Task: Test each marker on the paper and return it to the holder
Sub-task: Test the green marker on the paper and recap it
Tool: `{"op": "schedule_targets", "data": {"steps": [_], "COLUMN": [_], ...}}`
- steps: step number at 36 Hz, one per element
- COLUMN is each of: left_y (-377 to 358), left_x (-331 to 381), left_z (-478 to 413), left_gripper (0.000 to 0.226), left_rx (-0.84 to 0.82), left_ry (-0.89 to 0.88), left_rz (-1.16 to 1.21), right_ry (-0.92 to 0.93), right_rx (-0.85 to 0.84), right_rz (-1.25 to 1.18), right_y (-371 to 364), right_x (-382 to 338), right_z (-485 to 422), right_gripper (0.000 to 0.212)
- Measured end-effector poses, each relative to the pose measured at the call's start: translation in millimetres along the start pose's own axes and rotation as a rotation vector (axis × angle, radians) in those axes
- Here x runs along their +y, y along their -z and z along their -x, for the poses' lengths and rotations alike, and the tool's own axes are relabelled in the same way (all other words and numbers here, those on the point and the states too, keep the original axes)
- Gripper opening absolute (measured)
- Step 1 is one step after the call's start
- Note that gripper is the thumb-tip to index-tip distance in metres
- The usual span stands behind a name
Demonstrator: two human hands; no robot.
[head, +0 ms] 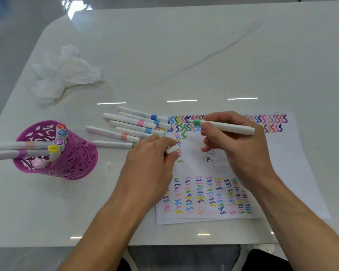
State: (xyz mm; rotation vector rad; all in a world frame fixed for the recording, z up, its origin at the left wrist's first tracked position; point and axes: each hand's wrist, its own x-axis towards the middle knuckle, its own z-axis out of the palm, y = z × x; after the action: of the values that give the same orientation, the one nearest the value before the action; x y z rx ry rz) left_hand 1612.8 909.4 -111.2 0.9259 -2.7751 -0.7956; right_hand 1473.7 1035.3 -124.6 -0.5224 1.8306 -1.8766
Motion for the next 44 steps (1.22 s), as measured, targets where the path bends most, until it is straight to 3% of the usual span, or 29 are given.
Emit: {"op": "schedule_targets", "data": {"steps": [6, 13, 28, 40, 44], "left_y": [0, 1, -1, -5, -6], "left_x": [2, 4, 6, 9, 10], "left_z": [-3, -3, -3, -2, -1], "left_gripper": [0.014, 0.011, 0.023, 0.022, 0.020], "left_rx": [0.060, 0.067, 0.011, 0.080, 0.124], "left_ry": [0.144, 0.139, 0.072, -0.045, -0.078], "left_rz": [0.435, 0.623, 0.596, 0.553, 0.530], "right_ry": [-0.035, -0.031, -0.027, -0.114, -0.126], "right_rx": [-0.039, -0.089, -0.126, -0.180, -0.205], "right_rz": [-0.106, -0.152, -0.025, -0.173, -0.225], "right_y": [0, -2, -4, 2, 3], "right_x": [-14, -21, -18, -13, -12], "right_z": [6, 10, 11, 9, 10], "right_gripper": [0.012, 0.020, 0.012, 0.028, 0.023]}}
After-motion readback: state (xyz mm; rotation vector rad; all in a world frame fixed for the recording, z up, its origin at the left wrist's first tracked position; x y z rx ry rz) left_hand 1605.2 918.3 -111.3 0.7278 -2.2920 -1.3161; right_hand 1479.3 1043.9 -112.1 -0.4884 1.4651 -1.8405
